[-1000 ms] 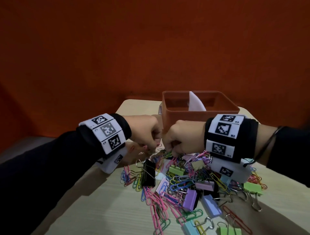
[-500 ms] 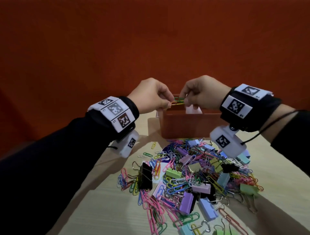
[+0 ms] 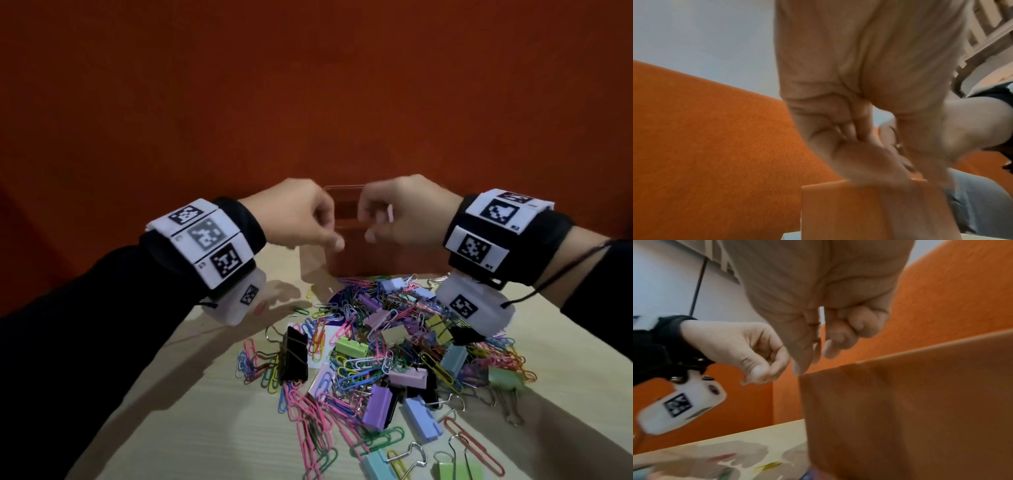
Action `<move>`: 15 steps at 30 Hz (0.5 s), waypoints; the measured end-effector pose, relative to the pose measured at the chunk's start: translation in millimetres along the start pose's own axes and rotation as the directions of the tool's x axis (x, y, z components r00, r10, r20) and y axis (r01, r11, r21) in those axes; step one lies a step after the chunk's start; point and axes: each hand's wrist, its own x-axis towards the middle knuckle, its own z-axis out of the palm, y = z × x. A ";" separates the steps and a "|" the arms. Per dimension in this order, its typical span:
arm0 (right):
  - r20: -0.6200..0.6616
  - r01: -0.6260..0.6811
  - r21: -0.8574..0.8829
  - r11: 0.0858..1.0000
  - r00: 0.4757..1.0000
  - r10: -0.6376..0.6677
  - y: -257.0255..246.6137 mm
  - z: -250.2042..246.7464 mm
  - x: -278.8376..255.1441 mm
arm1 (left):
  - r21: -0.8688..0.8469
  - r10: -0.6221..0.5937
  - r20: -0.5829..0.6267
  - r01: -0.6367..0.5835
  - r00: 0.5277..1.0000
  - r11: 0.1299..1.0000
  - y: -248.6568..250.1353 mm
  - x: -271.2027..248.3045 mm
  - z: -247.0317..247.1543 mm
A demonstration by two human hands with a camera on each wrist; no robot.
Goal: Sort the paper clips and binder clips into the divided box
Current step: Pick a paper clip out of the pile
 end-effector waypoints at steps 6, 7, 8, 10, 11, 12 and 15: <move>0.526 0.091 0.032 0.995 0.845 -0.094 -23.3 20.5 -23.6 | 0.137 -0.224 0.558 0.178 0.799 0.974 -2.8 -26.8 6.6; 0.564 0.098 0.001 0.995 0.821 -0.082 -24.8 23.8 -24.4 | 0.159 -0.241 0.577 0.182 0.780 0.970 -3.3 -27.3 7.6; 0.584 0.111 -0.026 0.993 0.809 -0.075 -25.6 26.3 -24.6 | 0.178 -0.257 0.596 0.187 0.761 0.966 -3.6 -27.5 8.2; 0.593 0.139 -0.068 0.988 0.802 -0.072 -26.0 28.5 -23.7 | 0.204 -0.281 0.631 0.196 0.723 0.959 -4.8 -28.2 9.3; 0.597 0.149 -0.088 0.985 0.800 -0.068 -25.8 28.4 -23.1 | 0.208 -0.286 0.644 0.198 0.709 0.958 -5.3 -28.6 10.2; 0.603 0.159 -0.106 0.982 0.795 -0.063 -25.4 27.9 -22.4 | 0.207 -0.286 0.653 0.198 0.701 0.958 -6.1 -29.0 11.0; 0.619 0.170 -0.129 0.977 0.783 -0.055 -23.5 29.2 -21.6 | 0.198 -0.262 0.673 0.173 0.691 0.965 -8.1 -28.9 14.0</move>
